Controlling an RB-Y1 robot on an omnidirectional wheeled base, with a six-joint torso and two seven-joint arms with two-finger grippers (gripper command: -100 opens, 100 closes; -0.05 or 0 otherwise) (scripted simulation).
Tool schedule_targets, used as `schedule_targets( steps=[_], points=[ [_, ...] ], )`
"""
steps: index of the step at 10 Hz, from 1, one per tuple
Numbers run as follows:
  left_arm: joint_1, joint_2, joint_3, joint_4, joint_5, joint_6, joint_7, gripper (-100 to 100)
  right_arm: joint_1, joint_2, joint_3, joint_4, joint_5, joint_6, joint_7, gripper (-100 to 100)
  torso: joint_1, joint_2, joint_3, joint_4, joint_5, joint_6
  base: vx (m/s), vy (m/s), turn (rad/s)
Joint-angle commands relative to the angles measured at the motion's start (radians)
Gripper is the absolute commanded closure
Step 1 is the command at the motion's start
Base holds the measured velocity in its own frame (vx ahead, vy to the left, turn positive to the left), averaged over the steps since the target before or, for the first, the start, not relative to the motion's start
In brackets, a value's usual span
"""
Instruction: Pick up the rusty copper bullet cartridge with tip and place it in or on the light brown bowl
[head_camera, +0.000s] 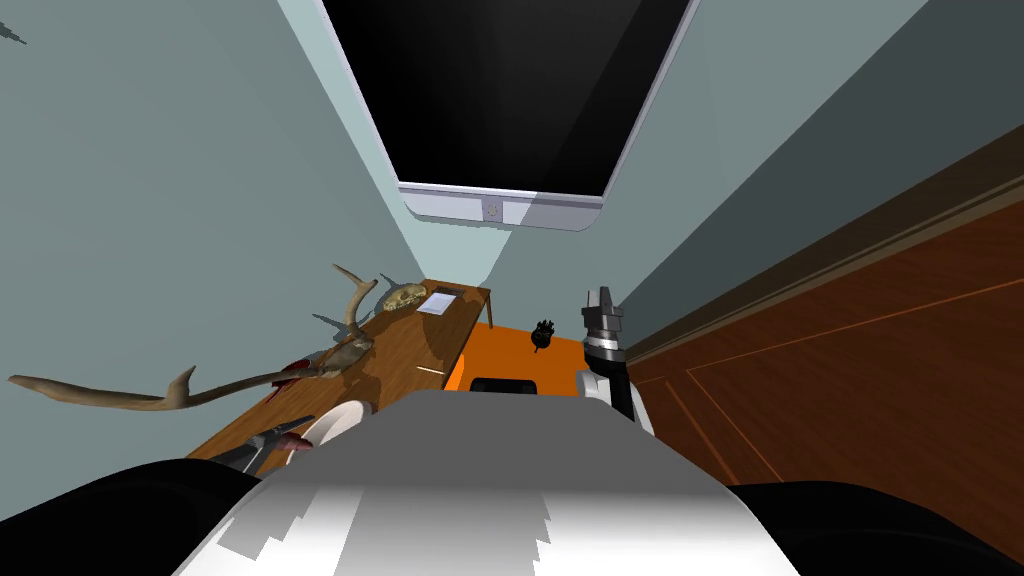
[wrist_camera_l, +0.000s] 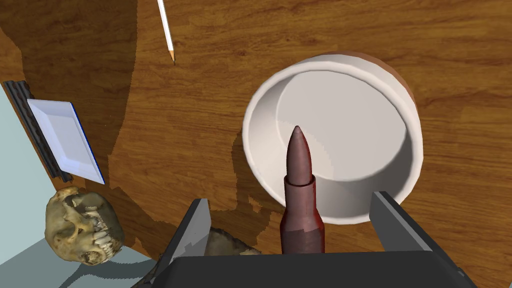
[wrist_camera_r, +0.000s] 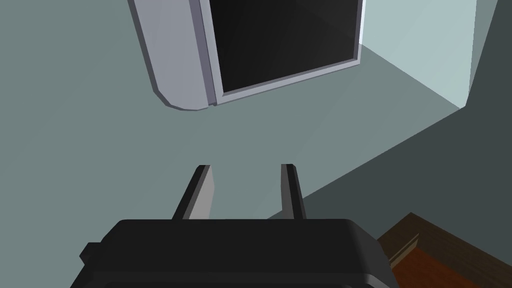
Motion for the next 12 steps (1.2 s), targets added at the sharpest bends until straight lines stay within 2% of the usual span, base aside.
schedule_targets(
  steps=[1, 2, 3, 5, 6, 9, 10, 11, 12],
  points=[
    [0.0, 0.0, 0.0, 0.0, 0.0, 0.0, 0.0, -100, 0.0, 0.0, 0.0, 0.0, 0.0, 0.0, 0.0, 0, 0.0, 0.0, 0.0, 0.0, 0.0, 0.0, 0.0, 0.0, 0.0],
    [0.0, 0.0, 0.0, 0.0, 0.0, 0.0, 0.0, 0, 0.0, 0.0, 0.0, 0.0, 0.0, 0.0, 0.0, 0, 0.0, 0.0, 0.0, 0.0, 0.0, 0.0, 0.0, 0.0, 0.0],
    [0.016, 0.032, 0.026, -0.015, -0.001, -0.009, 0.029, -100, 0.0, 0.0, 0.0, 0.0, 0.0, 0.0, 0.0, 0, 0.0, 0.0, 0.0, 0.0, 0.0, 0.0, -0.019, -0.015, 0.056],
    [0.032, 0.065, 0.051, -0.03, -0.003, -0.018, 0.058, -100, 0.0, 0.0, 0.0, 0.0, 0.0, 0.0, 0.0, 0, -0.002, 0.001, 0.001, 0.0, 0.0, 0.0, -0.031, -0.03, 0.056],
    [0.048, 0.097, 0.077, -0.044, -0.004, -0.027, 0.087, -100, 0.0, 0.0, 0.0, 0.0, 0.0, 0.0, 0.0, 0, -0.002, 0.002, 0.001, 0.0, -0.001, 0.0, -0.036, -0.048, 0.074],
    [0.072, 0.146, 0.115, -0.067, -0.007, -0.04, 0.131, -100, 0.0, 0.0, 0.0, 0.0, 0.0, 0.0, 0.0, 0, -0.003, 0.002, 0.001, 0.0, -0.001, 0.0, -0.029, -0.033, 0.052],
    [0.076, 0.135, 0.112, -0.07, -0.005, -0.034, 0.12, -100, 0.0, 0.0, 0.0, 0.0, 0.0, 0.0, 0.0, 0, -0.002, 0.001, 0.001, 0.0, -0.001, 0.0, -0.009, -0.013, 0.006],
    [0.076, 0.137, 0.113, -0.071, -0.005, -0.034, 0.124, 0, 0.0, 0.0, 0.0, 0.0, 0.0, 0.0, 0.0, 0, -0.001, 0.001, 0.0, 0.0, 0.0, 0.0, 0.0, 0.0, 0.0],
    [0.076, 0.137, 0.113, -0.071, -0.005, -0.034, 0.124, 0, 0.0, 0.0, 0.0, 0.0, 0.0, 0.0, 0.0, 0, -0.001, 0.0, 0.0, 0.0, 0.0, 0.0, 0.0, 0.0, 0.0]
  ],
)
